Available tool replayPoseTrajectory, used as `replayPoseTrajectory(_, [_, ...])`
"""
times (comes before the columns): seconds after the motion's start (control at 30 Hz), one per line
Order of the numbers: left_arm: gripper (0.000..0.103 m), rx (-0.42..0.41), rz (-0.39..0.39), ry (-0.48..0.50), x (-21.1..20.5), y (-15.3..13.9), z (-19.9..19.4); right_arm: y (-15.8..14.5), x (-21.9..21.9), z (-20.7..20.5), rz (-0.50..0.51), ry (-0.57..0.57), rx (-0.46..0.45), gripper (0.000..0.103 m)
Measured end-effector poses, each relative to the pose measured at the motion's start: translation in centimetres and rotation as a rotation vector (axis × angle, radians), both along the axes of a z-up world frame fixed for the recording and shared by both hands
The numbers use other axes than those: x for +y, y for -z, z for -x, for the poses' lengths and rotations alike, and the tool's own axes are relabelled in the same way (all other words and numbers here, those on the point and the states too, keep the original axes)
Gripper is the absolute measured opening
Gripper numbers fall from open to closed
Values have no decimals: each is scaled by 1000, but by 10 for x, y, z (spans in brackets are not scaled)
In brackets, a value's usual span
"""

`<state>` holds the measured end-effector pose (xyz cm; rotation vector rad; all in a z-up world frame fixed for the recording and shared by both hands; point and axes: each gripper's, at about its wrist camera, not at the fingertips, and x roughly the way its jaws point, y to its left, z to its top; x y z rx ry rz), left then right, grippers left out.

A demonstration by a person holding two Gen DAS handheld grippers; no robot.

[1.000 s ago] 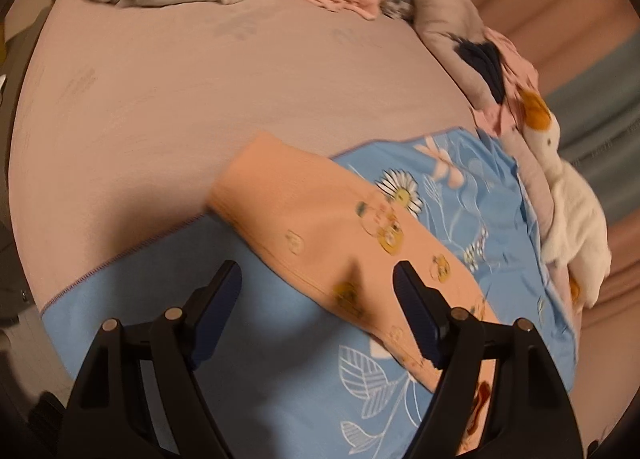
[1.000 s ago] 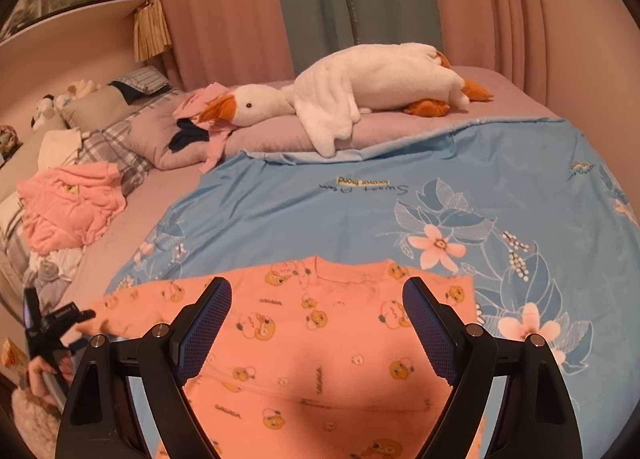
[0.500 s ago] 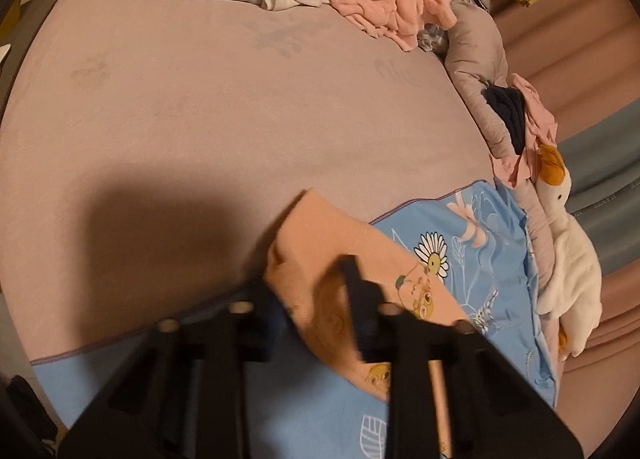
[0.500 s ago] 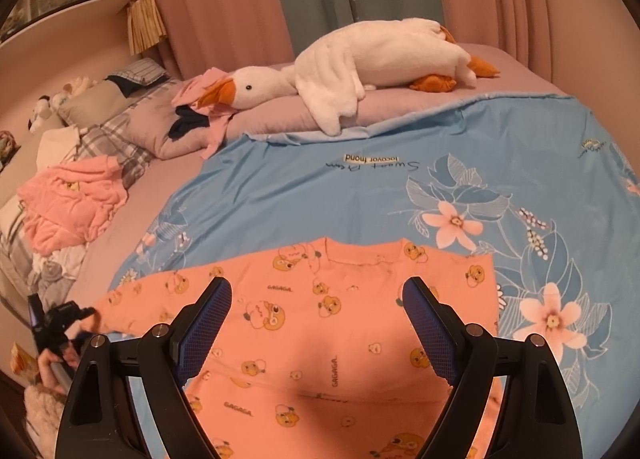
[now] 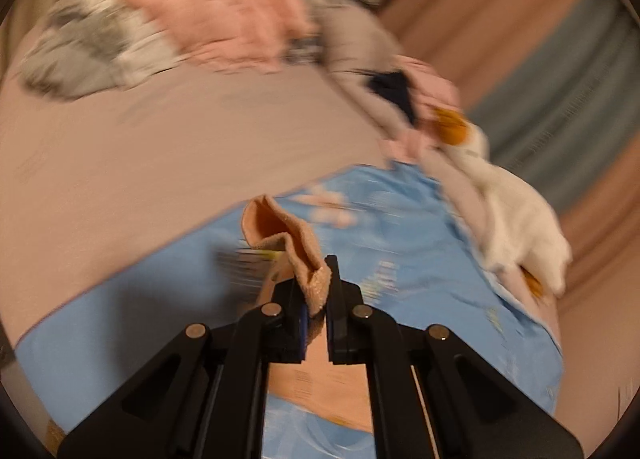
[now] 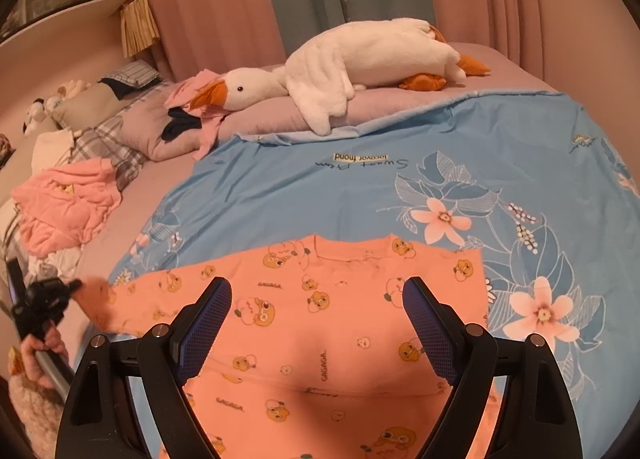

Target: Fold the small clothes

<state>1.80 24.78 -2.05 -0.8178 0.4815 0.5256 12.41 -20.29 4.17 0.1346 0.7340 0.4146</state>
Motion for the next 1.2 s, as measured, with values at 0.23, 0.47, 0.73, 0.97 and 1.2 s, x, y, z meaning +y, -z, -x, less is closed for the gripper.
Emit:
replayPoseTrajectory(0.23, [5,-23,-96,299,-78,-31,-44,3,-6,1,-7,7,12,87])
replayPoseTrajectory(0.47, [5,28,-183,539,-154,-22,-73,4,-12,2,-16,7,20,87])
replayPoseTrajectory(0.73, [6,136,-177,731,-214,18,-99,13,-17,0,-28,5,50,87])
replayPoseTrajectory(0.97, [6,227,-129,789,-234,57,-107,26,-21,-5,-44,14,101,87])
replayPoseTrajectory(1.2, [32,252,-54,830,-235,73,-107,38,-18,-10,-60,-3,150,87])
